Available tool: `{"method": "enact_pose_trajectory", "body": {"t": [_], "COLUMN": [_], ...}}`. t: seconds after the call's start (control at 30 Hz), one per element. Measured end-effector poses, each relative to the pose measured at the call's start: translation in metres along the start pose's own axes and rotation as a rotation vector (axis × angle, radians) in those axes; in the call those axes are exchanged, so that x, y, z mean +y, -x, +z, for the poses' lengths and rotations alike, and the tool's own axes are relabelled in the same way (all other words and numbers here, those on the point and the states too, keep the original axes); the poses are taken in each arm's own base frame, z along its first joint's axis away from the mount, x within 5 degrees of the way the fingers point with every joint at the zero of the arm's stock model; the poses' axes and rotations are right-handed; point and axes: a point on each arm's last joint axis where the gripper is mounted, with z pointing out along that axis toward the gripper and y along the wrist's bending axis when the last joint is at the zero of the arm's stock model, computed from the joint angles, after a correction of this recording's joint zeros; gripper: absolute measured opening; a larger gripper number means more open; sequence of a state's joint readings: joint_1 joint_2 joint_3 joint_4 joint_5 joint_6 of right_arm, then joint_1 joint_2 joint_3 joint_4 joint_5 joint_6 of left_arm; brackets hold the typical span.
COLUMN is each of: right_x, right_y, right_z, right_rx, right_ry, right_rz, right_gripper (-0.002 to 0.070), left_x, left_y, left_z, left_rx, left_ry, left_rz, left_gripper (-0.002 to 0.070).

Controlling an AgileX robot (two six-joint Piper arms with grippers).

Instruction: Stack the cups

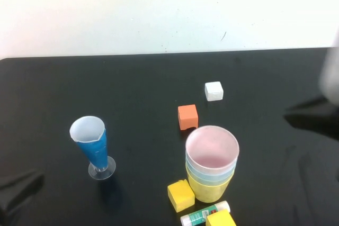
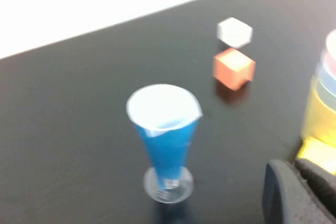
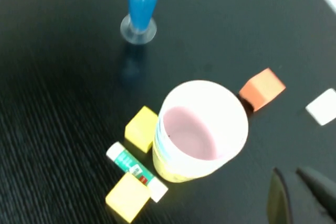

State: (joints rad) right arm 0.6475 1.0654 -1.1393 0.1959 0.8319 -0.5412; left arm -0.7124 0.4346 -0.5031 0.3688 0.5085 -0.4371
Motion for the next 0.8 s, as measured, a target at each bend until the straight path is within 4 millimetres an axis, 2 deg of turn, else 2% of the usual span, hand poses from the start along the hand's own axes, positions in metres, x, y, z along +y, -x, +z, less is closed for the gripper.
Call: {"method": "enact_pose_trajectory", "body": {"t": [0.23,0.47,0.6,0.8], "right_x": [0.034,0.059,0.067,0.073], "right_y": [-0.066,-0.115,-0.135,-0.159], "right_z": [-0.037,-0.065,-0.062,-0.036], "right_rx": [-0.223,-0.403,-0.417,-0.326], "right_ry": [-0.102,-0.181,-0.187,-0.152], "right_rz": [0.018,0.002,0.001,0.016], "right_gripper": [-0.0001,-0.0001,-0.0001,-0.0001], "left_x": [0.010,0.013,0.013,0.013], "left_y": [-0.007,-0.015,-0.016,-0.016], "left_z": [-0.005,-0.005,-0.005,-0.005], "left_rx": [0.040,0.114,0.118,0.121], "left_ry": [0.103,0.130,0.132,0.134], "left_rz": [-0.039,-0.064,-0.065,-0.065], "left_gripper": [-0.0001,-0.0002,-0.0002,-0.0002]}}
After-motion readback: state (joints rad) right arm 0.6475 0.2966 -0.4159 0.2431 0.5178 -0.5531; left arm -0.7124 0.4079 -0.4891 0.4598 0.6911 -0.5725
